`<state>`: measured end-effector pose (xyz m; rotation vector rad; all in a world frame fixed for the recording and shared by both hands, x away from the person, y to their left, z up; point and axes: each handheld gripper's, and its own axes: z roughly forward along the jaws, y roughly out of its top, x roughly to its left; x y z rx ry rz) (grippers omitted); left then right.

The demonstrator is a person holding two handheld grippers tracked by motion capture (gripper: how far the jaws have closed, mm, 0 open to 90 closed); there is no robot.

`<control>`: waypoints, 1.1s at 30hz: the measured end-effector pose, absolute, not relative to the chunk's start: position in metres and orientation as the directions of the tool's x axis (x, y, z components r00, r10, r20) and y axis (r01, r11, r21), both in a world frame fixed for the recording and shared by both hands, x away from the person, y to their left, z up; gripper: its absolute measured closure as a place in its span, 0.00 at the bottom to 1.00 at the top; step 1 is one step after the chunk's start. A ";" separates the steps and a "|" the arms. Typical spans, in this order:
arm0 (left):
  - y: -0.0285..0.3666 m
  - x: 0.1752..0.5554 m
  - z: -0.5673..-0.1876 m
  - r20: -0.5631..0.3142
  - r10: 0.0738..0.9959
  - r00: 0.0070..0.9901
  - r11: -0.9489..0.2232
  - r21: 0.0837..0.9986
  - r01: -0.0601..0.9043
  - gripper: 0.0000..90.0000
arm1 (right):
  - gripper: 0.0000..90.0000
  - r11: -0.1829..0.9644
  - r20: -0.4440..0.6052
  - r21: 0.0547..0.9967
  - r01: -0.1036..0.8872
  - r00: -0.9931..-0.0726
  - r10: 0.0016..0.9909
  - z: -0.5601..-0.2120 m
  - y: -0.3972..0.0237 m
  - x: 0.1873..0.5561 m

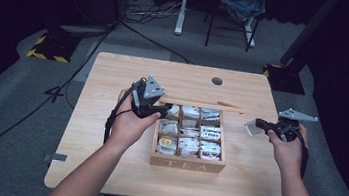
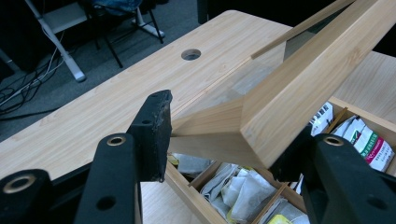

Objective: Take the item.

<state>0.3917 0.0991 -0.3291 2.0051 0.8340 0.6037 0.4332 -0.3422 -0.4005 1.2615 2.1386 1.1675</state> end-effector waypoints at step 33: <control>0.099 0.392 -0.329 0.105 0.744 0.660 -0.413 0.848 0.331 0.54 | 1.00 0.243 0.140 0.733 0.635 -0.490 0.860 -0.439 -0.347 0.440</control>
